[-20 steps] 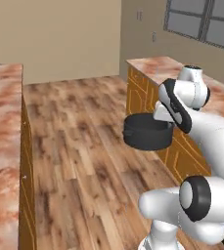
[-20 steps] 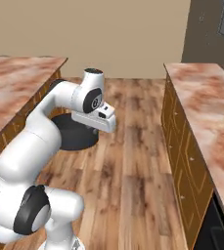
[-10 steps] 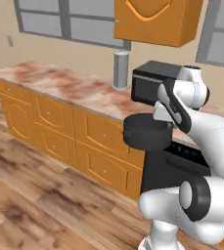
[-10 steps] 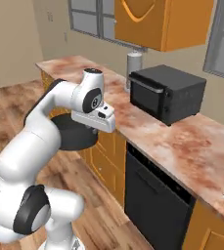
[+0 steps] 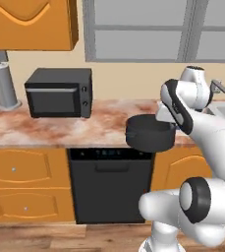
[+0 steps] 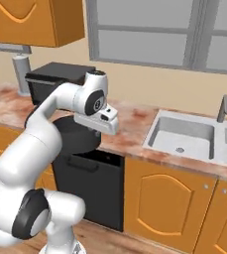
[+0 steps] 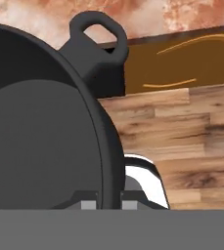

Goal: Pick the jar and pot and place them in the sink. Then turn on the water.

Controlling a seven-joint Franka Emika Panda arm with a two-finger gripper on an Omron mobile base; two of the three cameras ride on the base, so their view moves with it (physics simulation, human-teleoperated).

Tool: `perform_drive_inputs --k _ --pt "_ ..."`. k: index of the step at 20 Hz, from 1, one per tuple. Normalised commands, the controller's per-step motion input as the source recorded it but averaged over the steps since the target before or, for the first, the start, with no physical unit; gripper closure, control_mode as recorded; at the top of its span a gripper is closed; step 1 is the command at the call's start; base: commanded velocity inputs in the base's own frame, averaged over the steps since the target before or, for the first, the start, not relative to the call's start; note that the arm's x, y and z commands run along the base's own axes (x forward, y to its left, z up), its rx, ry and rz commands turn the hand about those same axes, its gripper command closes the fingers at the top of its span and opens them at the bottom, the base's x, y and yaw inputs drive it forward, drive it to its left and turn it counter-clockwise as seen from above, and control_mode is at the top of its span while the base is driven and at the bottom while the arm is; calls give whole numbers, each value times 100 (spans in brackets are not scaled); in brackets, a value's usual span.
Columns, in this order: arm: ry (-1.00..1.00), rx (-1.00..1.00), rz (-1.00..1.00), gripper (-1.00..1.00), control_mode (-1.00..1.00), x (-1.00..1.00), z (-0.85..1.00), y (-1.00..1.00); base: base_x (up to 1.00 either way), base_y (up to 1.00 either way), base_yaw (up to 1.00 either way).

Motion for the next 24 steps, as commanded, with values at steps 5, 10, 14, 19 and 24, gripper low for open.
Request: perform_drive_inputs --k 5,10,14,19,24 --pt "0 0 0 100 100 0 0 0 13 -99 -2" --pt "0 0 0 100 100 0 0 0 31 -81 -7" --pt "0 0 0 100 100 0 0 0 37 -78 -11" --pt "0 0 0 100 100 0 0 0 74 -12 -4" --pt "0 0 0 100 100 0 0 0 66 9 -2"
